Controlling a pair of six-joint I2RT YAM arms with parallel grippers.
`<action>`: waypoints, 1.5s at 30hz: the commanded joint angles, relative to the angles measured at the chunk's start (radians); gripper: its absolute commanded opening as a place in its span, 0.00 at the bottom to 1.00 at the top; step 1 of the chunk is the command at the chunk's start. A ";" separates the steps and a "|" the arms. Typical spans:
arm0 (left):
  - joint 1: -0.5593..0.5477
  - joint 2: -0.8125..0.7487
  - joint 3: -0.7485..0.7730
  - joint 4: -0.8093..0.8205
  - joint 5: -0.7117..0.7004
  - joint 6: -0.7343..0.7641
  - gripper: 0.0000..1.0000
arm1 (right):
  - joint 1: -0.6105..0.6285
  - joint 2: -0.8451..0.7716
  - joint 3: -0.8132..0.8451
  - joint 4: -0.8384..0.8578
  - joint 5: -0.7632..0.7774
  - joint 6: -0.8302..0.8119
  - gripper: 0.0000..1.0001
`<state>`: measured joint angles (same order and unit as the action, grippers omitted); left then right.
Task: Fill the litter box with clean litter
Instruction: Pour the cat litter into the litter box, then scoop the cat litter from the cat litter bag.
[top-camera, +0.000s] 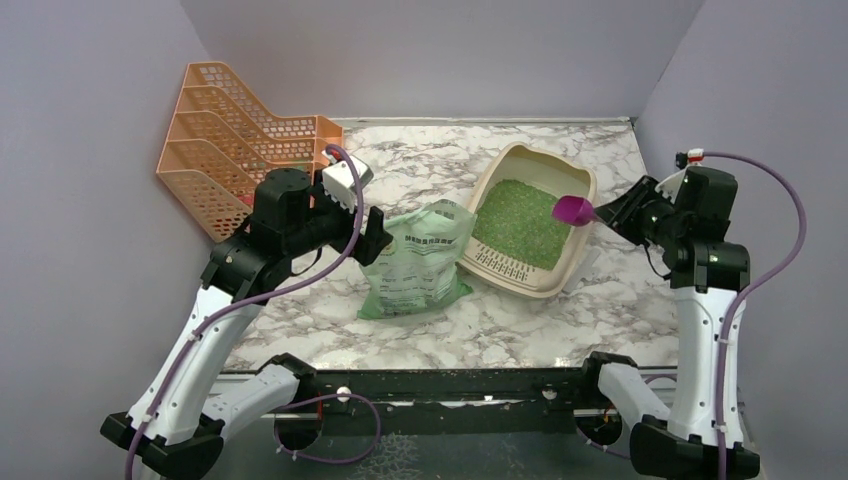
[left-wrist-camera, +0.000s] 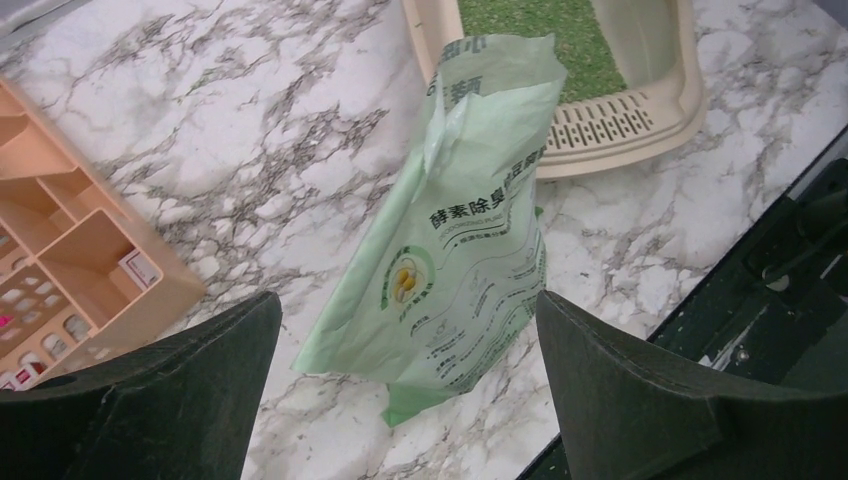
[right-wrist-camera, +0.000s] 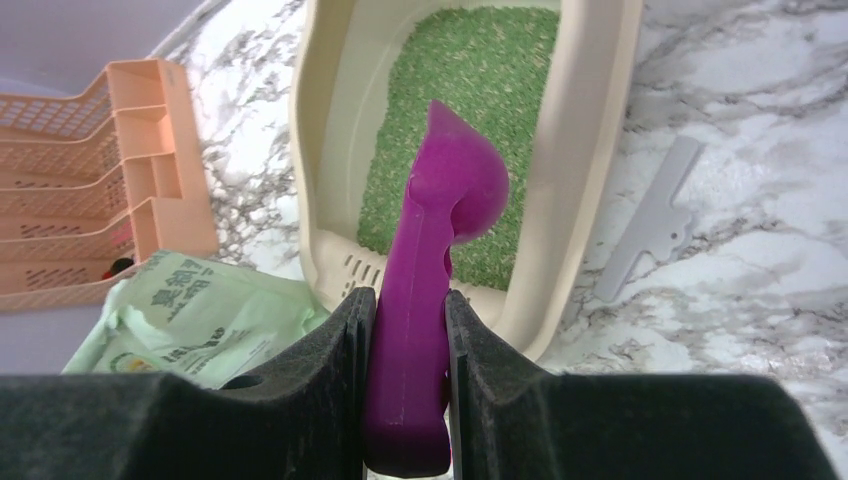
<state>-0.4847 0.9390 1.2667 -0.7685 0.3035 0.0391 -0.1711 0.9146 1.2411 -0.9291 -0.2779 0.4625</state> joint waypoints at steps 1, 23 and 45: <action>-0.002 -0.013 -0.026 -0.004 -0.144 -0.035 0.99 | 0.001 0.055 0.085 -0.047 -0.130 -0.057 0.01; -0.002 0.163 -0.023 -0.061 -0.082 0.027 0.99 | 0.065 0.317 0.330 0.139 -0.774 0.019 0.01; -0.002 0.202 -0.017 -0.056 -0.091 0.052 0.99 | 0.296 0.411 0.378 -0.030 -0.484 -0.099 0.01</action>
<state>-0.4847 1.1339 1.2282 -0.8391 0.1932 0.0784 0.1173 1.3197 1.5887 -0.9024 -0.7856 0.4046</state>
